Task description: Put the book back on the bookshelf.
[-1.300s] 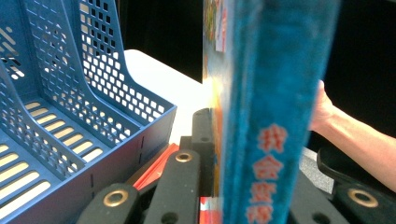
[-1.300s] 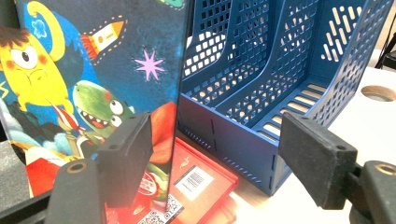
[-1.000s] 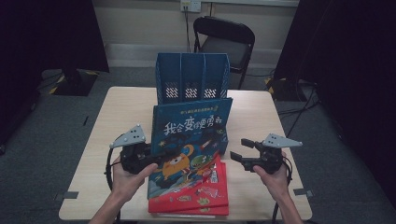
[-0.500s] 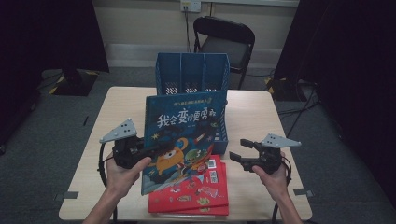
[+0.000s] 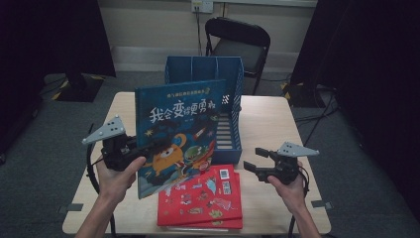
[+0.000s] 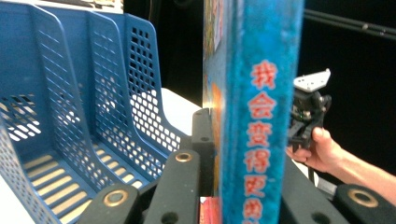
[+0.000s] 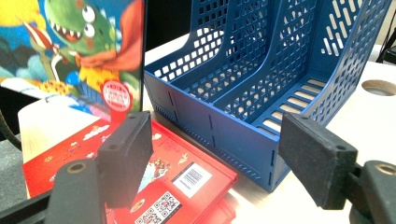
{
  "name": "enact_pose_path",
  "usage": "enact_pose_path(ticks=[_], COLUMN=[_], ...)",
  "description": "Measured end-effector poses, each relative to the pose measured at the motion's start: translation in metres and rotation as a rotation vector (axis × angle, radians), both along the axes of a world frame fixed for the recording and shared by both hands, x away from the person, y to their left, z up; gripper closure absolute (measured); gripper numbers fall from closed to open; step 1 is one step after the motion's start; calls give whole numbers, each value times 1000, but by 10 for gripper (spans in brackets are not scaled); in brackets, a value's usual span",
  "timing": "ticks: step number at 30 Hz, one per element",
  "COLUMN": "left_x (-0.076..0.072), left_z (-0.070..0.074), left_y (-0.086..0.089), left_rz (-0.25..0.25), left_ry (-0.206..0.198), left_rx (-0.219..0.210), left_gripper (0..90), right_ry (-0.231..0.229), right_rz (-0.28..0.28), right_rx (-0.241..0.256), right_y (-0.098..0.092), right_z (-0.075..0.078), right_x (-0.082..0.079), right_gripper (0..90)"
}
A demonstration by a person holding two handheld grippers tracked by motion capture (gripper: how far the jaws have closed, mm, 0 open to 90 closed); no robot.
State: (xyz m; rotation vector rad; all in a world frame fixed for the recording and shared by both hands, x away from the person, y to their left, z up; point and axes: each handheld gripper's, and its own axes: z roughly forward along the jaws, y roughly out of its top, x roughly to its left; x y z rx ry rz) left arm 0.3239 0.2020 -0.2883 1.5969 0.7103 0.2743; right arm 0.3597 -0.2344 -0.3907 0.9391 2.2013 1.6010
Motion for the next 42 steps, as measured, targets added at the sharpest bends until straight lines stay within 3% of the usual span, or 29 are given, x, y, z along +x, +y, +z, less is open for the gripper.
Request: enact_pose_path(ticks=[8, 21, 32, 42], left_x=[4, 29, 49, 70], left_z=[11, 17, 13, 12], left_y=[15, 33, 31, 16], left_rz=[50, 187, 278, 383], left_ry=[-27, -9, -1, -14], left_rx=[-9, -7, 24, 48], left_gripper=[834, 834, 834, 834], right_ry=[1, 3, 7, 12], right_rz=[-2, 0, 7, 10], right_rx=[-1, 1, 0, 1], right_y=[-1, -1, 0, 1], right_z=[-1, -2, -2, -4], right_x=[0, 1, 1, 2], right_gripper=[259, 258, 258, 257])
